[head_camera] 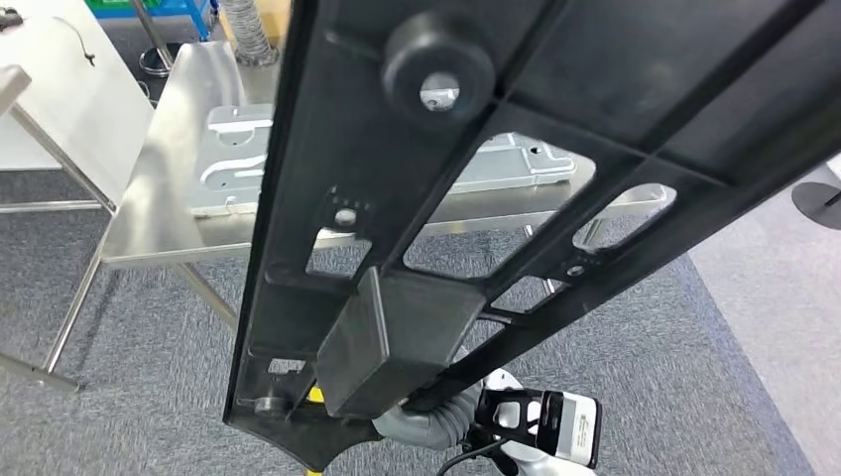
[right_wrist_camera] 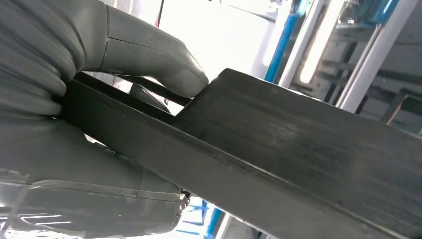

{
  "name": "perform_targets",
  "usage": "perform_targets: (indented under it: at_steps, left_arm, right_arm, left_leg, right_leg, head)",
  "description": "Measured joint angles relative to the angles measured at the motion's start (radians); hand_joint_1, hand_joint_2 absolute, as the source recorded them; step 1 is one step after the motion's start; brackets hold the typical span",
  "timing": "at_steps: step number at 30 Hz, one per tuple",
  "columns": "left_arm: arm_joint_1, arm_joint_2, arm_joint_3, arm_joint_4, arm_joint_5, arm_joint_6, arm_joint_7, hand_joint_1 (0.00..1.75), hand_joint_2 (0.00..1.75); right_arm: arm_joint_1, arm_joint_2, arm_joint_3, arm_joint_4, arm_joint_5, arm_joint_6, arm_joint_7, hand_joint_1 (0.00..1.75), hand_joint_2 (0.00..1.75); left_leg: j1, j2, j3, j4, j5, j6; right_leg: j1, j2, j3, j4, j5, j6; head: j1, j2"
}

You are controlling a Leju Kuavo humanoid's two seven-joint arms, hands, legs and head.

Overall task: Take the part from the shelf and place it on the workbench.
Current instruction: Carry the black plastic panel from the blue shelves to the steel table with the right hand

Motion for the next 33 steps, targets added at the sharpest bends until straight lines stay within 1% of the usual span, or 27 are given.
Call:
perform_targets:
  at_steps: [1, 2, 3, 5, 6, 7, 8, 10, 11, 12, 14, 15, 16, 17, 18, 20, 21, 22, 23, 25, 26, 27, 28, 29, 31, 32, 33]
  left_arm:
    - [-0.001, 0.000, 0.000, 0.000, 0.000, 0.000, 0.000, 0.00, 0.00]
    - [-0.003, -0.001, 0.000, 0.000, -0.001, 0.000, 0.000, 0.00, 0.00]
    - [-0.004, -0.001, 0.000, 0.000, -0.001, 0.000, 0.001, 0.00, 0.00]
    - [-0.003, -0.001, 0.001, 0.000, 0.000, 0.000, 0.002, 0.00, 0.00]
    - [-0.002, -0.001, 0.002, 0.000, 0.001, 0.002, 0.002, 0.00, 0.00]
    - [0.000, -0.001, 0.002, 0.000, 0.002, 0.003, 0.003, 0.00, 0.00]
    - [0.000, -0.001, 0.002, 0.000, 0.002, 0.005, 0.004, 0.00, 0.00]
    - [0.001, -0.001, 0.004, 0.000, 0.003, 0.008, 0.005, 0.00, 0.00]
    - [0.000, -0.001, 0.005, 0.000, 0.003, 0.010, 0.005, 0.00, 0.00]
    - [0.000, -0.001, 0.006, 0.000, 0.003, 0.011, 0.006, 0.00, 0.00]
    - [0.002, -0.001, 0.009, 0.000, 0.003, 0.014, 0.005, 0.00, 0.00]
    - [0.003, -0.001, 0.010, 0.000, 0.004, 0.015, 0.005, 0.00, 0.00]
    - [0.003, -0.002, 0.011, 0.000, 0.004, 0.015, 0.003, 0.00, 0.00]
    - [0.002, -0.002, 0.013, 0.000, 0.004, 0.015, 0.002, 0.00, 0.00]
    - [0.001, -0.003, 0.014, 0.000, 0.004, 0.015, 0.000, 0.00, 0.00]
    - [0.000, -0.003, 0.016, 0.000, 0.003, 0.015, -0.002, 0.00, 0.00]
    - [0.000, -0.003, 0.017, 0.000, 0.003, 0.015, -0.003, 0.00, 0.00]
    - [0.001, -0.003, 0.018, 0.000, 0.003, 0.015, -0.003, 0.00, 0.00]
    - [0.001, -0.003, 0.018, 0.000, 0.002, 0.015, -0.003, 0.00, 0.00]
    - [0.002, -0.003, 0.019, 0.000, 0.002, 0.015, -0.002, 0.00, 0.00]
    - [0.001, -0.003, 0.019, 0.000, 0.001, 0.015, -0.002, 0.00, 0.00]
    - [0.000, -0.004, 0.019, 0.000, 0.000, 0.015, -0.001, 0.00, 0.00]
    - [-0.001, -0.004, 0.020, 0.000, 0.000, 0.015, -0.001, 0.00, 0.00]
    - [-0.002, -0.004, 0.020, 0.000, 0.000, 0.015, 0.000, 0.00, 0.00]
    - [-0.004, -0.004, 0.020, 0.000, -0.001, 0.015, 0.001, 0.00, 0.00]
    - [-0.005, -0.004, 0.020, -0.001, -0.002, 0.015, 0.001, 0.00, 0.00]
    - [-0.006, -0.005, 0.019, -0.001, -0.003, 0.015, 0.001, 0.00, 0.00]
  right_arm:
    - [0.000, 0.000, 0.000, 0.000, 0.000, -0.001, 0.000, 1.75, 1.75]
    - [-0.001, 0.001, 0.000, 0.000, 0.000, -0.001, 0.000, 1.75, 1.75]
    - [-0.001, 0.001, 0.000, 0.000, 0.000, -0.001, 0.000, 1.75, 1.75]
    - [0.000, 0.002, 0.000, 0.002, 0.001, 0.001, 0.000, 1.75, 1.75]
    - [0.001, 0.002, 0.000, 0.003, 0.000, 0.002, 0.000, 1.75, 1.75]
    - [0.001, 0.002, 0.000, 0.005, 0.000, 0.004, 0.000, 1.75, 1.75]
    - [0.001, 0.004, 0.000, 0.007, -0.001, 0.005, 0.000, 1.75, 1.75]
    - [0.000, 0.007, 0.000, 0.009, -0.002, 0.008, 0.000, 1.75, 1.75]
    - [-0.002, 0.009, 0.000, 0.010, -0.003, 0.011, 0.000, 1.75, 1.75]
    - [-0.003, 0.011, 0.000, 0.011, -0.004, 0.013, 0.000, 1.75, 1.75]
    - [-0.004, 0.012, 0.000, 0.014, -0.005, 0.017, 0.000, 1.75, 1.75]
    - [-0.004, 0.013, 0.000, 0.014, -0.005, 0.018, 0.000, 1.75, 1.75]
    - [-0.006, 0.014, 0.000, 0.014, -0.005, 0.019, 0.000, 1.75, 1.75]
    - [-0.007, 0.015, 0.000, 0.014, -0.005, 0.020, 0.000, 1.75, 1.75]
    - [-0.009, 0.015, 0.000, 0.014, -0.005, 0.020, 0.000, 1.75, 1.75]
    - [-0.009, 0.016, 0.000, 0.015, -0.005, 0.021, 0.000, 1.75, 1.75]
    - [-0.007, 0.016, 0.000, 0.016, -0.005, 0.022, 0.000, 1.75, 1.75]
    - [-0.006, 0.016, 0.000, 0.017, -0.005, 0.022, 0.000, 1.75, 1.75]
    - [-0.006, 0.016, 0.000, 0.018, -0.005, 0.022, 0.000, 1.75, 1.75]
    - [-0.006, 0.016, 0.000, 0.019, -0.005, 0.022, 0.000, 1.75, 1.75]
    - [-0.007, 0.016, 0.000, 0.020, -0.004, 0.023, 0.000, 1.75, 1.75]
    - [-0.008, 0.017, 0.000, 0.020, -0.004, 0.023, 0.000, 1.75, 1.75]
    - [-0.008, 0.017, -0.001, 0.021, -0.004, 0.023, 0.000, 1.75, 1.75]
    - [-0.008, 0.017, -0.001, 0.021, -0.004, 0.022, 0.000, 1.75, 1.75]
    - [-0.009, 0.018, -0.001, 0.021, -0.004, 0.022, 0.000, 1.75, 1.75]
    - [-0.009, 0.019, -0.001, 0.021, -0.004, 0.022, 0.000, 1.75, 1.75]
    - [-0.010, 0.021, -0.001, 0.021, -0.003, 0.022, 0.000, 1.75, 1.75]
  left_leg:
    - [0.001, 0.002, -0.003, 0.019, -0.005, -0.005]
    - [0.002, 0.004, -0.019, 0.053, -0.018, -0.009]
    - [0.003, 0.006, -0.050, 0.110, -0.037, -0.013]
    - [0.004, 0.007, -0.135, 0.243, -0.085, -0.019]
    - [0.004, 0.007, -0.168, 0.284, -0.096, -0.020]
    - [0.004, 0.007, -0.185, 0.289, -0.085, -0.019]
    - [0.004, 0.007, -0.181, 0.251, -0.051, -0.016]
    - [0.002, 0.008, -0.140, 0.114, 0.043, -0.005]
    - [-0.001, 0.009, -0.122, 0.056, 0.069, 0.000]
    - [-0.004, 0.009, -0.112, 0.023, 0.083, 0.005]
    - [-0.009, 0.009, -0.109, 0.011, 0.078, 0.014]
    - [-0.007, 0.009, -0.104, 0.010, 0.081, 0.019]
    - [-0.004, 0.009, -0.099, 0.005, 0.078, 0.024]
    - [-0.001, 0.009, -0.092, 0.001, 0.076, 0.029]
    - [0.001, 0.009, -0.086, -0.003, 0.073, 0.033]
    - [0.001, 0.009, -0.078, -0.004, 0.063, 0.038]
    - [0.001, 0.009, -0.073, -0.003, 0.057, 0.039]
    - [0.000, 0.009, -0.065, -0.003, 0.050, 0.038]
    - [0.000, 0.008, -0.054, -0.003, 0.042, 0.037]
    - [0.001, 0.006, -0.030, -0.003, 0.025, 0.032]
    - [-0.001, 0.005, -0.022, -0.001, 0.016, 0.028]
    - [-0.002, 0.005, -0.019, 0.000, 0.009, 0.023]
    - [-0.003, 0.005, -0.018, 0.001, 0.005, 0.017]
    - [-0.004, 0.005, -0.017, 0.000, 0.001, 0.011]
    - [-0.002, 0.007, -0.012, 0.003, -0.009, 0.000]
    - [0.000, 0.008, -0.018, 0.024, -0.021, -0.005]
    - [0.001, 0.008, -0.038, 0.067, -0.041, -0.009]
  right_leg:
    - [-0.001, 0.000, 0.009, -0.003, -0.003, -0.007]
    - [-0.002, -0.001, 0.019, -0.005, -0.007, -0.012]
    - [-0.003, -0.002, 0.027, -0.007, -0.012, -0.016]
    - [0.000, -0.002, 0.040, -0.007, -0.025, -0.021]
    - [0.001, -0.002, 0.047, -0.007, -0.032, -0.023]
    - [0.003, 0.000, 0.056, -0.007, -0.039, -0.023]
    - [0.003, 0.001, 0.068, -0.007, -0.047, -0.022]
    - [0.004, 0.001, 0.093, -0.007, -0.065, -0.018]
    - [0.005, 0.001, 0.100, -0.007, -0.072, -0.015]
    - [0.005, 0.002, 0.104, -0.008, -0.078, -0.010]
    - [0.006, 0.002, 0.105, -0.010, -0.086, 0.002]
    - [0.006, 0.002, 0.108, -0.011, -0.092, 0.008]
    - [0.007, 0.001, 0.108, -0.002, -0.101, 0.013]
    - [0.007, 0.000, 0.096, 0.025, -0.117, 0.018]
    - [0.006, -0.001, 0.071, 0.075, -0.140, 0.022]
    - [0.003, -0.001, -0.017, 0.218, -0.189, 0.027]
    - [0.002, -0.001, -0.058, 0.273, -0.196, 0.029]
    - [0.000, -0.001, -0.083, 0.293, -0.181, 0.030]
    - [-0.002, -0.001, -0.087, 0.271, -0.143, 0.031]
    - [-0.003, -0.002, -0.049, 0.141, -0.041, 0.027]
    - [-0.001, -0.002, -0.027, 0.078, -0.010, 0.023]
    - [0.000, -0.002, -0.012, 0.037, 0.005, 0.019]
    - [0.003, -0.002, -0.007, 0.020, 0.003, 0.013]
    - [0.005, 0.000, -0.005, 0.015, -0.003, 0.008]
    - [0.003, 0.001, 0.004, 0.008, -0.008, -0.005]
    - [0.001, 0.000, 0.013, 0.002, -0.011, -0.011]
    - [-0.001, -0.001, 0.023, -0.003, -0.014, -0.016]
  head:
    - [0.000, 0.000]
    - [0.000, 0.000]
    - [0.000, 0.000]
    - [0.000, 0.000]
    - [0.000, 0.000]
    - [0.000, 0.000]
    - [0.000, 0.000]
    - [0.000, 0.000]
    - [0.000, 0.000]
    - [0.000, 0.000]
    - [0.000, 0.000]
    - [0.000, 0.000]
    - [0.000, 0.000]
    - [0.000, 0.000]
    - [0.000, 0.000]
    - [0.000, 0.000]
    - [0.000, 0.000]
    - [0.000, 0.000]
    - [0.000, 0.000]
    - [0.000, 0.000]
    - [0.000, 0.000]
    - [0.000, 0.000]
    - [0.000, 0.000]
    - [0.000, 0.000]
    - [0.000, 0.000]
    - [0.000, 0.000]
    - [0.000, 0.000]
